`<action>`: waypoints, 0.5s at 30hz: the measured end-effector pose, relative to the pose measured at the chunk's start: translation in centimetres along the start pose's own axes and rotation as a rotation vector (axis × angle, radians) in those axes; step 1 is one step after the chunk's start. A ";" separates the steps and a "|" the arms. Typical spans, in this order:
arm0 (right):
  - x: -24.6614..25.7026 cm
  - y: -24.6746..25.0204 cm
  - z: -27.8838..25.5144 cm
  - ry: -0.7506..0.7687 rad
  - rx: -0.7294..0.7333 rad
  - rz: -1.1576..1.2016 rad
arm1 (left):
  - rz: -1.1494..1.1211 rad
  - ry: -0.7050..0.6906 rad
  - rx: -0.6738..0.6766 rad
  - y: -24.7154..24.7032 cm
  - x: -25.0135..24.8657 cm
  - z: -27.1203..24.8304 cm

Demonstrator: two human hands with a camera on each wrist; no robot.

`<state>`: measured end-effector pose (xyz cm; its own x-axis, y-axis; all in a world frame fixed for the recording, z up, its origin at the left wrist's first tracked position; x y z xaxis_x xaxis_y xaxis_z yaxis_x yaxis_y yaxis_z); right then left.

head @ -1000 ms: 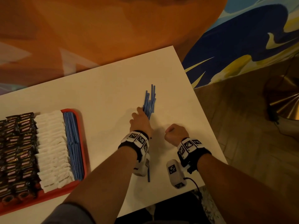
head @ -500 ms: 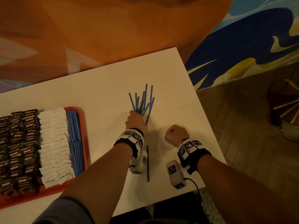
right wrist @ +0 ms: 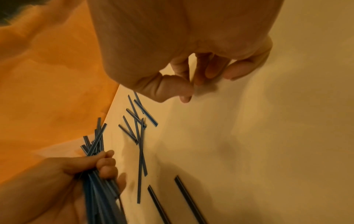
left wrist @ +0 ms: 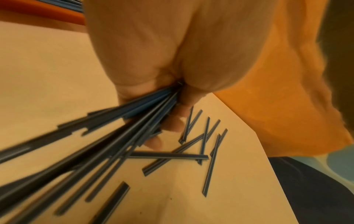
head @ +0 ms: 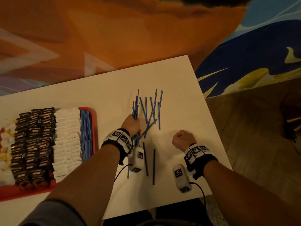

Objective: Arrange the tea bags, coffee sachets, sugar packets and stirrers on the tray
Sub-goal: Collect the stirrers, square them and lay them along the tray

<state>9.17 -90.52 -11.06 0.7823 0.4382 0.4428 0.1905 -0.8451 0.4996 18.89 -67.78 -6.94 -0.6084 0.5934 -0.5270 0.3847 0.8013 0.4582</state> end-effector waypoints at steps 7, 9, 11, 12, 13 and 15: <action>-0.2 -0.2 0.2 -0.004 0.001 -0.008 | -0.333 0.038 -0.005 1.5 0.9 -1.3; -0.2 -0.3 0.2 -0.006 0.018 0.001 | -0.416 0.056 -0.020 1.9 1.1 -1.6; -0.3 -0.4 0.3 -0.011 0.028 0.011 | -0.508 0.079 -0.016 2.1 1.3 -1.9; -0.3 -0.5 0.4 -0.013 0.030 0.015 | -0.547 0.083 -0.006 2.1 1.3 -2.1; -0.3 -0.4 0.3 -0.011 0.029 0.014 | -0.574 0.081 0.006 2.2 1.2 -2.3; -0.4 -0.3 0.3 -0.013 0.017 0.012 | -0.585 0.072 0.010 2.5 1.1 -2.6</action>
<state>9.00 -90.52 -11.64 0.7920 0.4239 0.4393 0.1908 -0.8555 0.4814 17.31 -65.32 -4.52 -0.7671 0.0458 -0.6399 -0.0230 0.9948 0.0987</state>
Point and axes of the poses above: each hand's wrist, its own z-axis towards the middle knuckle, its own y-axis out of the back of the hand, x = y × z, the point moved 8 cm from there along z, towards the middle knuckle, and after that the axes turned 7 degrees about z, right-handed, at the moved point
